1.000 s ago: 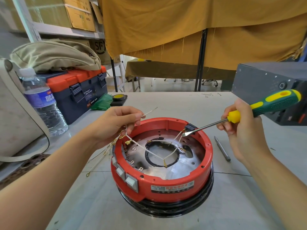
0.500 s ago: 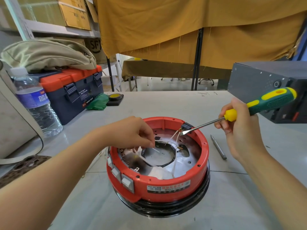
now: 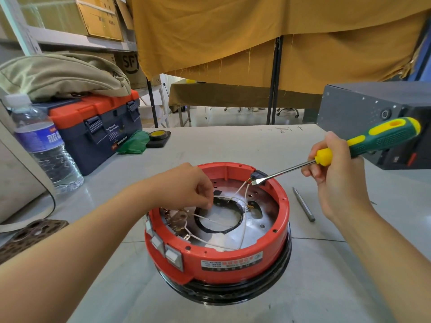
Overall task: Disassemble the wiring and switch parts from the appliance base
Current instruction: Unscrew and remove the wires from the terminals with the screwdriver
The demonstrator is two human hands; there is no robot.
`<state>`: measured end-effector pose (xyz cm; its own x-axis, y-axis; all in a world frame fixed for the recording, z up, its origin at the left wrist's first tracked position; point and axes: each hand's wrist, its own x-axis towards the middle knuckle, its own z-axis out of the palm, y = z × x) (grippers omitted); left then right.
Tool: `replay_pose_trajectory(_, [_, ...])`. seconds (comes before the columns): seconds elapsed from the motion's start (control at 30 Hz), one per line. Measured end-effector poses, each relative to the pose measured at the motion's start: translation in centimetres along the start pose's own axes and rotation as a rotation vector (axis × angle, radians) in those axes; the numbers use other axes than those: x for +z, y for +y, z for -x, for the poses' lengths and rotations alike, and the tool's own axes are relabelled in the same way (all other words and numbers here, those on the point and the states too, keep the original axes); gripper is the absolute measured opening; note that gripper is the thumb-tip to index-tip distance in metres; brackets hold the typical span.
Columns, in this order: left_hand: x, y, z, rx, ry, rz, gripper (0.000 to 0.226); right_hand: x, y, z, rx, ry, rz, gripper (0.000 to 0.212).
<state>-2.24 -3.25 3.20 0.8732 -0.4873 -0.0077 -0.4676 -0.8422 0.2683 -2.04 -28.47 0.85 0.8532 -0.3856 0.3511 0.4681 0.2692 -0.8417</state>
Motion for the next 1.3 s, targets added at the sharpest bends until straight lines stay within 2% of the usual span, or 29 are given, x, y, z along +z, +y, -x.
replay_pose_trajectory(0.13, [0.6, 0.4, -0.9, 0.016, 0.166, 0.052, 0.007, -0.1, -0.1, 0.0, -0.004, -0.001, -0.014, 0.029])
replay_pose_trajectory(0.27, [1.6, 0.7, -1.5, 0.019, 0.156, -0.018, 0.009, 0.0, 0.0, 0.0, -0.003, -0.019, -0.029, 0.031])
replay_pose_trajectory(0.4, [1.4, 0.5, -1.4, -0.009, 0.179, 0.064, 0.001, 0.1, 0.1, 0.1, -0.002, -0.054, -0.038, 0.037])
replay_pose_trajectory(0.53, [-0.2, -0.3, -0.6, -0.081, 0.275, 0.265, 0.006, 0.1, 0.2, 0.1, 0.013, -0.083, -0.017, 0.039])
replay_pose_trajectory(0.6, [-1.0, -1.0, 0.1, -0.146, 0.34, 0.424, 0.002, 0.1, 0.4, 0.2, 0.03, -0.128, -0.001, 0.042])
replay_pose_trajectory(0.67, [-1.6, -1.8, 1.1, -0.206, 0.37, 0.594, 0.008, 0.2, 0.6, 0.4, 0.043, -0.2, 0.006, 0.042])
replay_pose_trajectory(0.8, [-2.7, -4.2, 3.5, -0.345, 0.419, 0.738, 0.018, 0.2, 0.9, 0.9, 0.072, -0.344, 0.021, 0.02])
replay_pose_trajectory(1.03, [-0.7, -8.5, 6.1, -0.586, 0.394, 0.605, 0.014, 0.2, 1.1, 1.0, 0.085, -0.381, 0.022, 0.009])
replay_pose_trajectory(1.3, [1.4, -10.4, 6.1, -0.61, 0.275, 0.296, 0.013, 0.3, 1.1, 0.8, 0.086, -0.402, 0.019, 0.023])
